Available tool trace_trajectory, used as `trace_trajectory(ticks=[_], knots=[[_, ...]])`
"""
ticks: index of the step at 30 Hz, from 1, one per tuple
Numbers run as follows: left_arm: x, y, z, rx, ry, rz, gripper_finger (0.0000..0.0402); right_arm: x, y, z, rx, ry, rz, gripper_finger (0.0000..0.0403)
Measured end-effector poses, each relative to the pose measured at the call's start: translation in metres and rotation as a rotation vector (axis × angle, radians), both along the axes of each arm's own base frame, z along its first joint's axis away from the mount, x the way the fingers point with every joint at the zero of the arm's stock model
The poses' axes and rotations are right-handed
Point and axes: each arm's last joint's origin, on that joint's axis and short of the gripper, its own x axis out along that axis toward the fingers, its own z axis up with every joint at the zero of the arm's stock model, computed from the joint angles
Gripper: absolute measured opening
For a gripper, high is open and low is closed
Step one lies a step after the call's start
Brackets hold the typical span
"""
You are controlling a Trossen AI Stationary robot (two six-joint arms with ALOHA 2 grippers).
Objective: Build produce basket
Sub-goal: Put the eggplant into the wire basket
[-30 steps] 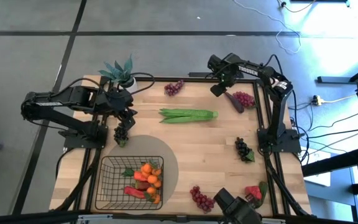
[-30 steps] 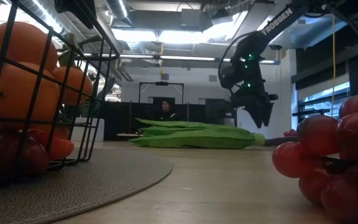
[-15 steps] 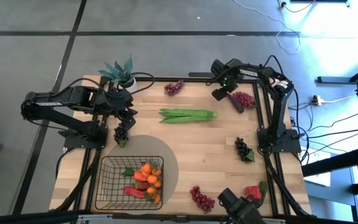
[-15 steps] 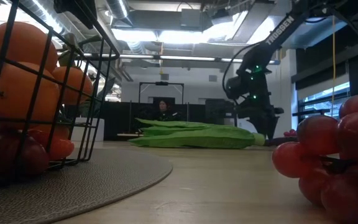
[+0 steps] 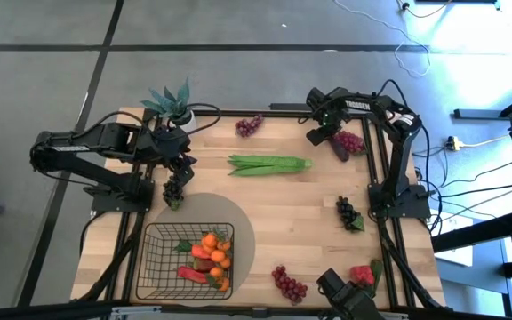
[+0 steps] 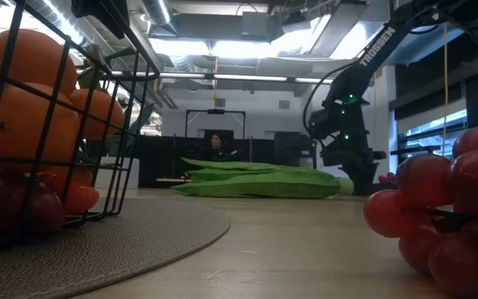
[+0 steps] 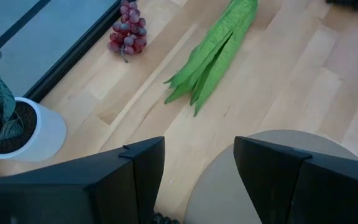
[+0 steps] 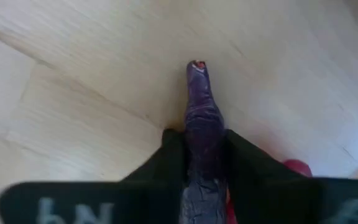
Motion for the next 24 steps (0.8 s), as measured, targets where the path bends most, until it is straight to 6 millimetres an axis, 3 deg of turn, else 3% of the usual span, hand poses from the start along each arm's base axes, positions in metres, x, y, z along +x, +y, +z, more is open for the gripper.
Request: trace_trajectory(ticks=[4,13,19,24], knots=[[0.0,0.0,0.0,0.0,0.0,0.0,0.0181,0.002,0.001,0.002,0.013,-0.007,0.008,0.0018],[0.0,0.0,0.0,0.0,0.0,0.0,0.0181,0.027,0.01,0.034,0.048,0.015,0.097,0.0012],[0.0,0.0,0.0,0.0,0.0,0.0,0.0181,0.057,0.028,0.073,0.052,0.025,0.191,0.0012],[0.0,-0.001,0.0,-0.011,0.006,-0.017,0.0181,0.088,0.061,0.116,-0.005,0.05,0.269,0.0012]])
